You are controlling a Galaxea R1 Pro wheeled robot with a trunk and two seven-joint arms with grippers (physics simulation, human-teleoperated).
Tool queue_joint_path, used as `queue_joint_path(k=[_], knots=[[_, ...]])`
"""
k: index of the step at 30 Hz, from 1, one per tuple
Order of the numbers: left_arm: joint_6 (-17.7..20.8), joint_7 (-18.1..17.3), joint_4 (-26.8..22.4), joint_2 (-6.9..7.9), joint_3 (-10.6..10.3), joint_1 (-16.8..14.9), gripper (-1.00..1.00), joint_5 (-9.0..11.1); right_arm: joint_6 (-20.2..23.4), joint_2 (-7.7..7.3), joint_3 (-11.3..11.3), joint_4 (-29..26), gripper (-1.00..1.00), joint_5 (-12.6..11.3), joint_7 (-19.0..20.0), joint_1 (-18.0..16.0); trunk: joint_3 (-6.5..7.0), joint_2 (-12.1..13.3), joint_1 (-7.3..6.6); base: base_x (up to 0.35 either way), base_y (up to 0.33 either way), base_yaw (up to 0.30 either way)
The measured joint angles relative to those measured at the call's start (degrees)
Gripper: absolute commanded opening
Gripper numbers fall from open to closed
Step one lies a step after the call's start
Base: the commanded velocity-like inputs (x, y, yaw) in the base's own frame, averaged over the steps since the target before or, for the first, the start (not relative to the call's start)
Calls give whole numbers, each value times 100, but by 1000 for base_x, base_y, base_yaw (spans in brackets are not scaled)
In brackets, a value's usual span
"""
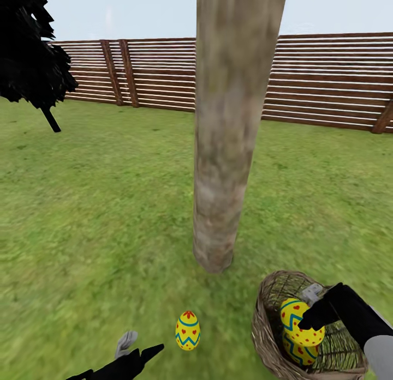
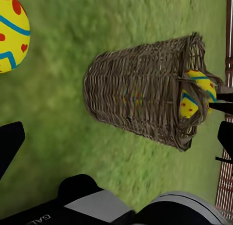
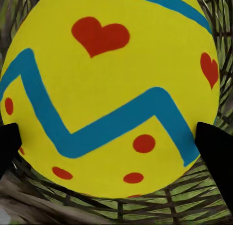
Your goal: Take the three Easter eggs out of the wicker basket on the lawn in the garden, then place them on the lawn next to a single tree (choose any tree) so that all three eggs are next to the same tree and none are left in the basket.
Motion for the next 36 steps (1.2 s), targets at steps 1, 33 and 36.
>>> queue_joint_path(k=[1, 33, 36], knots=[[0, -1, 0, 0, 0, 0, 100, 0, 0, -23, -1, -50, -100, 4, 51, 0, 18, 40, -22, 0, 0, 0], [0, 0, 6, 0, 0, 0, 100, -7, 197, -734, -10, -773, -100, 44, 2448, 1, 592, 1324, -725, 0, 0, 0], [0, -2, 4, 2, 0, 0, 100, -1, 191, -943, -8, -933, -100, 43, 2986, 0, 646, 1444, -791, 0, 0, 0]])
